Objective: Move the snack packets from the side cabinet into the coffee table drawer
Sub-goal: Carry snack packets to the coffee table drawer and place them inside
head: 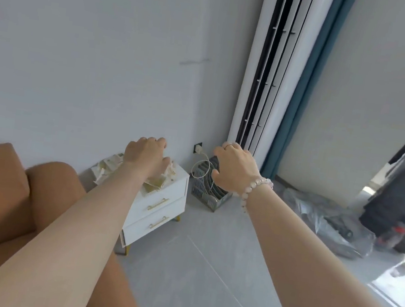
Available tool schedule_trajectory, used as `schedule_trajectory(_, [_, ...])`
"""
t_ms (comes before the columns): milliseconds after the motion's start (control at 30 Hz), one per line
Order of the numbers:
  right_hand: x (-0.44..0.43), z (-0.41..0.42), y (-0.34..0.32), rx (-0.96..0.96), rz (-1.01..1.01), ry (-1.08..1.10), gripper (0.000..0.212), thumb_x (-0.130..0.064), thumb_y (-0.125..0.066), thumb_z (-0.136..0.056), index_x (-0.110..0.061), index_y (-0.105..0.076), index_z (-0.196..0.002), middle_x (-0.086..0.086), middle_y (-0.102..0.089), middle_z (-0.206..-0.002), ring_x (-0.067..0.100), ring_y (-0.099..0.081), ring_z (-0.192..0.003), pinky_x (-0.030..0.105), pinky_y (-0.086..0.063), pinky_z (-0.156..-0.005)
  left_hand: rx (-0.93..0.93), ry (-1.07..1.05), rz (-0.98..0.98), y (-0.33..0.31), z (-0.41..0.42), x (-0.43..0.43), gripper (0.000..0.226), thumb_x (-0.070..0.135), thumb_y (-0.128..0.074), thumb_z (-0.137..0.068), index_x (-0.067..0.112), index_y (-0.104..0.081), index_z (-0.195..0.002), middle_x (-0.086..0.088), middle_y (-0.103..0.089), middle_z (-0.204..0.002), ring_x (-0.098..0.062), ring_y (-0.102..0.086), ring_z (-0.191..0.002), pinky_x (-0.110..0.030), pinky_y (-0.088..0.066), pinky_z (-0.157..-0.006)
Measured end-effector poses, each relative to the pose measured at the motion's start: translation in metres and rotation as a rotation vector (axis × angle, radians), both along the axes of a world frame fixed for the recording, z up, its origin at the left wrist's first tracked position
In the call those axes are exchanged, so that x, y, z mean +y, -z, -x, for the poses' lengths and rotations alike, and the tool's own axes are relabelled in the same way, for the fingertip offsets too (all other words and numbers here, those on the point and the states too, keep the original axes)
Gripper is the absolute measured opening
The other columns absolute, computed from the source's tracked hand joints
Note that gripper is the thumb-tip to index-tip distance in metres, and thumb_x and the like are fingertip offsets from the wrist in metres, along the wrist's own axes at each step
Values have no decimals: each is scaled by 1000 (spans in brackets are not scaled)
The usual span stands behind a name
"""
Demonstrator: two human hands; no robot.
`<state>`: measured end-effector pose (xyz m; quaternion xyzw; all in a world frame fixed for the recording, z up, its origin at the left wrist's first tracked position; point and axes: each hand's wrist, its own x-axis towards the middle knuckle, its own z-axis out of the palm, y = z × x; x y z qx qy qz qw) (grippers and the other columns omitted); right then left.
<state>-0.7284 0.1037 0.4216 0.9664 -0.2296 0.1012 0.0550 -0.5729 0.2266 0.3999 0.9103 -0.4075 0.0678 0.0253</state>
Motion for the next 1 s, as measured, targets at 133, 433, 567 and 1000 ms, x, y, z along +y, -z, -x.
schedule_trajectory(133, [-48,-56,-2,-27,-76,15,32,-23,-51,-89,-9,-52,-118,6,-51,-118,23,-48,-111,28,-39,-82,50,-69,11,5,-54,-38,44,41,-41,-97,18,-43,-134,-4,-54,-129,-24,-49,-119,-33,-40,-89])
schedule_trajectory(433, [-133,-153,15,22,-201,9,39,-19,-48,-89,-9,-47,-127,7,-47,-127,23,-42,-121,31,-41,-81,29,-116,-28,10,-142,-99,44,37,-44,-97,17,-42,-136,-5,-53,-132,-26,-49,-122,-34,-39,-92])
schedule_trajectory(567, [-172,-210,28,27,-221,-32,41,-19,-48,-90,-10,-45,-130,5,-46,-129,21,-40,-123,30,-39,-78,36,-195,-68,29,-185,-117,45,37,-45,-97,17,-40,-137,-4,-52,-133,-26,-50,-121,-34,-40,-90])
schedule_trajectory(1000, [-310,-391,69,176,-255,-176,41,-21,-48,-92,-9,-44,-131,5,-45,-130,20,-39,-125,29,-38,-78,199,-434,-23,53,-333,-220,47,34,-46,-96,16,-39,-138,-6,-52,-132,-28,-50,-119,-35,-42,-88])
